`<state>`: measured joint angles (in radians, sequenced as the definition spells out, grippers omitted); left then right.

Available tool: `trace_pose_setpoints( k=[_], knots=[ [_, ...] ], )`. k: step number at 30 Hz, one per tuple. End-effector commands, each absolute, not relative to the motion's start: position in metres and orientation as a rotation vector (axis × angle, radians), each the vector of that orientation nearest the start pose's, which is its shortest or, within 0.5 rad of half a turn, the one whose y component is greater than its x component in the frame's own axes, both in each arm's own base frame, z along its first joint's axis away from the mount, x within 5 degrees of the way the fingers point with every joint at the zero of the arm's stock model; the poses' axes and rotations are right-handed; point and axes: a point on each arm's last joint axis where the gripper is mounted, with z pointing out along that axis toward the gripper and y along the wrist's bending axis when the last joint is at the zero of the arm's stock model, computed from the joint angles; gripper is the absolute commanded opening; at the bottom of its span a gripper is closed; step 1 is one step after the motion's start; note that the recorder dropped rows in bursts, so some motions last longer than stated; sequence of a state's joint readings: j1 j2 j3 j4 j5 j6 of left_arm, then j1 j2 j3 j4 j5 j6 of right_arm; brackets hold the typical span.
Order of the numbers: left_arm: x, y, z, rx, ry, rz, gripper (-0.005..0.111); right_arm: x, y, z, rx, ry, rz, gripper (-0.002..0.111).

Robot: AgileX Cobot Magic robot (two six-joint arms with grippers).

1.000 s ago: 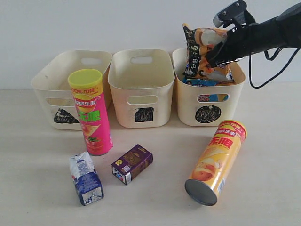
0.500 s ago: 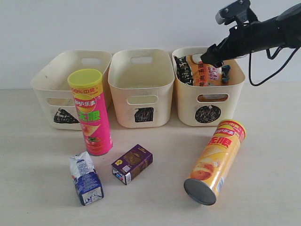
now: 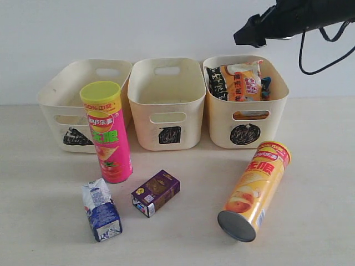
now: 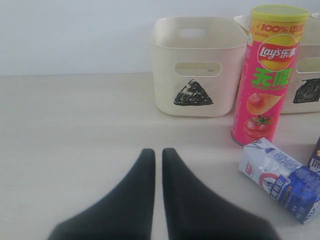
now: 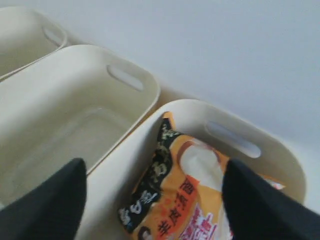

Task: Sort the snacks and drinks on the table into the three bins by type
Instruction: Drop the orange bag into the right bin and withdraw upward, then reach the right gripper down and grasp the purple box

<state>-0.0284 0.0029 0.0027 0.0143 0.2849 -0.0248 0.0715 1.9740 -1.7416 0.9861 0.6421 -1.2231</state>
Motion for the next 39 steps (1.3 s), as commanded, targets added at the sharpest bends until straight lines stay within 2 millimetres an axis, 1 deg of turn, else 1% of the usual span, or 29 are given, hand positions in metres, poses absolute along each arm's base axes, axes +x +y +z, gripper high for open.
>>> trace_pose_setpoints(
  k=[1, 2, 3, 5, 6, 7, 8, 10, 12, 16, 18, 21, 25, 28, 30, 34, 36, 37, 39],
  knots=[
    [0.055, -0.001, 0.188, -0.003, 1.762, -0.039, 0.004, 0.445, 0.080, 0.314, -0.849, 2.018, 0.436, 0.026],
    [0.055, -0.001, 0.188, -0.003, 1.762, -0.039, 0.004, 0.442, 0.078, 0.314, -0.863, 2.052, 0.408, 0.013],
    [0.055, -0.001, 0.188, -0.003, 1.762, -0.039, 0.004, 0.439, 0.073, 0.317, -0.867, 2.090, 0.344, 0.001],
    [0.055, -0.001, 0.188, -0.003, 1.762, -0.039, 0.004, 0.431, 0.062, 0.332, -0.837, 2.133, 0.196, 0.000],
    [0.055, -0.001, 0.188, -0.003, 1.762, -0.039, 0.004, 0.423, 0.054, 0.347, -0.812, 2.143, 0.079, 0.000],
    [0.055, -0.001, 0.188, -0.003, 1.762, -0.039, 0.004, 0.420, 0.051, 0.352, -0.790, 2.154, 0.040, 0.000],
    [0.055, -0.001, 0.188, -0.003, 1.761, -0.039, 0.004, 0.414, 0.041, 0.361, -0.749, 2.178, -0.076, 0.000],
    [0.055, -0.001, 0.188, -0.003, 1.761, -0.039, 0.004, 0.406, 0.030, 0.368, -0.662, 2.250, -0.189, 0.000],
    [0.055, -0.001, 0.188, -0.003, 1.761, -0.039, 0.004, 0.400, 0.026, 0.365, -0.655, 2.326, -0.216, 0.000],
    [0.055, -0.001, 0.188, -0.003, 1.761, -0.039, 0.004, 0.391, 0.026, 0.358, -0.699, 2.449, -0.192, 0.000],
    [0.055, -0.001, 0.188, -0.003, 1.761, -0.039, 0.004, 0.386, 0.028, 0.354, -0.733, 2.514, -0.185, 0.000],
    [0.055, -0.001, 0.188, -0.003, 1.762, -0.039, 0.004, 0.381, 0.034, 0.351, -0.743, 2.565, -0.163, 0.000],
    [0.055, -0.001, 0.188, -0.003, 1.762, -0.039, 0.004, 0.374, 0.056, 0.350, -0.810, 2.593, -0.171, 0.000],
    [0.055, -0.001, 0.188, -0.003, 1.762, -0.039, 0.004, 0.368, 0.084, 0.349, -0.913, 2.570, -0.168, 0.000],
    [0.055, -0.001, 0.188, -0.003, 1.762, -0.039, 0.004, 0.363, 0.101, 0.349, -0.978, 2.544, -0.125, 0.000],
    [0.055, -0.001, 0.188, -0.003, 1.760, -0.039, 0.004, 0.352, 0.138, 0.347, -1.235, 2.422, 0.073, 0.000],
    [0.055, -0.001, 0.188, -0.003, 1.760, -0.039, 0.004, 0.343, 0.158, 0.341, -1.439, 2.300, 0.213, 0.000],
    [0.055, -0.001, 0.188, -0.003, 1.760, -0.039, 0.004, 0.338, 0.165, 0.336, -1.551, 2.225, 0.253, 0.000],
    [0.055, -0.001, 0.188, -0.003, 1.760, -0.039, 0.004, 0.328, 0.180, 0.326, -1.696, 2.137, 0.314, 0.000]
  ],
)
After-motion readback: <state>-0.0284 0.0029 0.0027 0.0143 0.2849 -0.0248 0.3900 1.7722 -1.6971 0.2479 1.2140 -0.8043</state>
